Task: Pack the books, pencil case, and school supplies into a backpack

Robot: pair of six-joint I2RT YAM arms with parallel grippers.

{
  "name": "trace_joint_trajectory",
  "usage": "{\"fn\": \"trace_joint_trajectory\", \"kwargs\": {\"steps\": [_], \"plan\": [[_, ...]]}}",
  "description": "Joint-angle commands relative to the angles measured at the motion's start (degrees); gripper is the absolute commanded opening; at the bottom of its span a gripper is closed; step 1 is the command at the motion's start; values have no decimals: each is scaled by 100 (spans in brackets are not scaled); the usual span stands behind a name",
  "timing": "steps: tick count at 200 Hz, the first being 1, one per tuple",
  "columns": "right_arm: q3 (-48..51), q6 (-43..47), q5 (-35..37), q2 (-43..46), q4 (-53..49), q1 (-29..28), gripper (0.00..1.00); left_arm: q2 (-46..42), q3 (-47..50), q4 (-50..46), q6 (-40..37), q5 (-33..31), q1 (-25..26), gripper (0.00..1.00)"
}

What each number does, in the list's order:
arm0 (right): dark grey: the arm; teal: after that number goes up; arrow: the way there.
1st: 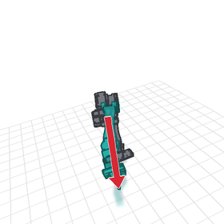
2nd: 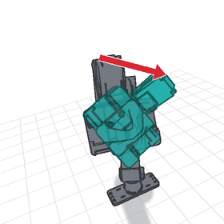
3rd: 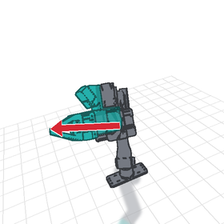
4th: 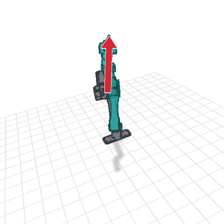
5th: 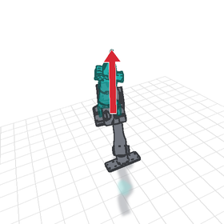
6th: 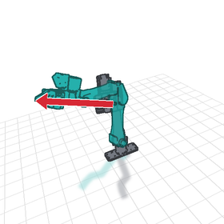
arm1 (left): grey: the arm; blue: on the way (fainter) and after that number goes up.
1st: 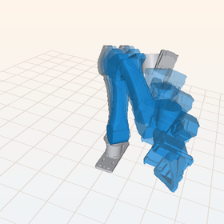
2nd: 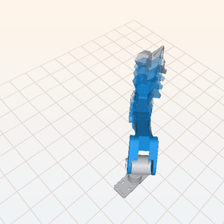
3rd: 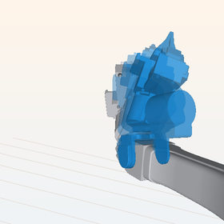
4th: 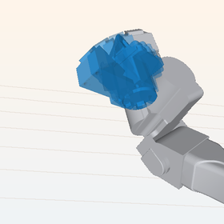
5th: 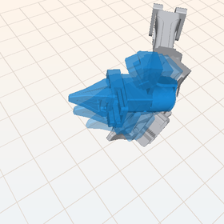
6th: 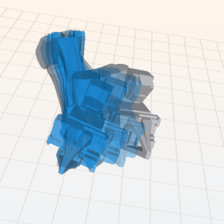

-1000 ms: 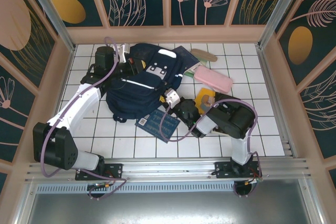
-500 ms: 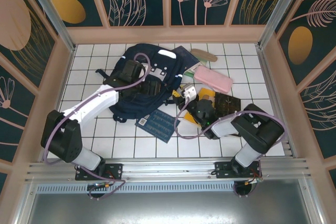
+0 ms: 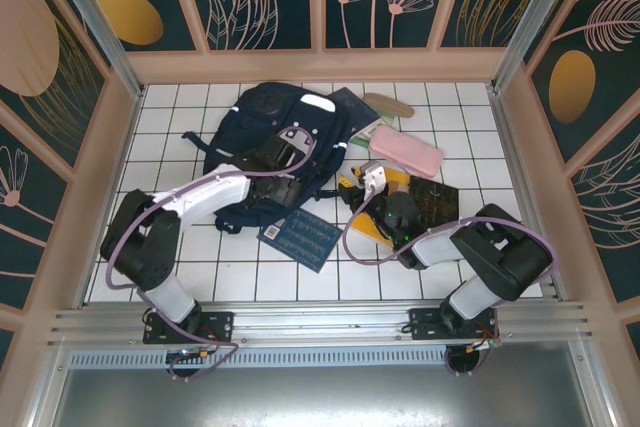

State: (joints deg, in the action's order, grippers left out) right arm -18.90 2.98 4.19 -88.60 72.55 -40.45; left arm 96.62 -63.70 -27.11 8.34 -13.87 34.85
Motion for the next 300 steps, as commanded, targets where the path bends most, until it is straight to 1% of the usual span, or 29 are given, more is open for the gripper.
{"fn": "trace_joint_trajectory", "kwargs": {"steps": [1,9,15,25,26,35,42,50,57,58,62,69,72,87,112,130,154,159,182,206,221,241,260,281,300], "plan": [[43,-149,-175,98,167,46,40,532,-199,195,-114,-332,-50,90],[42,-149,-187,100,171,52,40,785,-270,241,-93,-289,-126,86],[44,-157,-200,103,166,54,40,968,-314,283,-77,-212,-193,79],[39,-164,-233,118,165,55,39,1227,-348,371,-11,47,-333,65],[37,-165,-234,121,164,55,39,1227,-351,381,-5,84,-349,61],[35,-174,-268,148,144,49,39,1419,-328,495,63,424,-513,46],[40,-185,-302,173,141,45,38,1556,-319,537,89,682,-618,38],[44,-182,-305,216,113,46,38,1715,-325,558,81,901,-712,31],[35,-175,-304,239,81,38,37,1837,-356,550,80,1001,-762,21],[35,-175,-304,247,78,37,37,1849,-359,550,80,1018,-765,17],[28,-184,-304,253,58,39,36,1901,-374,550,80,1118,-792,11],[26,-199,-304,272,60,30,36,1937,-380,585,101,1325,-835,3],[26,-206,-434,279,61,28,36,1936,-390,603,116,1393,-851,0],[17,-242,-510,294,44,19,35,1742,-372,734,200,1577,-907,0],[-17,-342,-537,335,-104,9,32,1043,-442,856,425,1887,-1048,0],[-104,-422,-559,344,-305,-6,30,607,-579,852,636,1981,-1059,0],[-195,-654,-528,351,-508,2,28,195,-635,921,946,2284,-1075,0],[-204,-687,-524,360,-526,4,28,-11,-622,948,1019,2304,-1077,0],[-329,-832,-515,380,-831,10,26,-281,-651,944,1171,2365,-1094,0],[-561,-949,-477,288,-1268,-28,26,-499,-783,919,1406,2608,-1103,0],[-688,-761,-431,120,-1380,-113,26,-545,-924,845,1507,2869,-1101,0],[-650,-164,-431,-157,-895,-248,26,-627,-1030,731,1539,3058,-1103,0],[-594,458,-447,-477,-384,-318,29,-767,-1025,677,1573,3189,-1105,0],[-623,742,-872,-639,-463,-289,33,-932,-980,620,1557,3243,-1103,0],[-397,763,-1081,-697,-182,-310,37,-1117,-826,695,1591,3419,-1105,0]]}}
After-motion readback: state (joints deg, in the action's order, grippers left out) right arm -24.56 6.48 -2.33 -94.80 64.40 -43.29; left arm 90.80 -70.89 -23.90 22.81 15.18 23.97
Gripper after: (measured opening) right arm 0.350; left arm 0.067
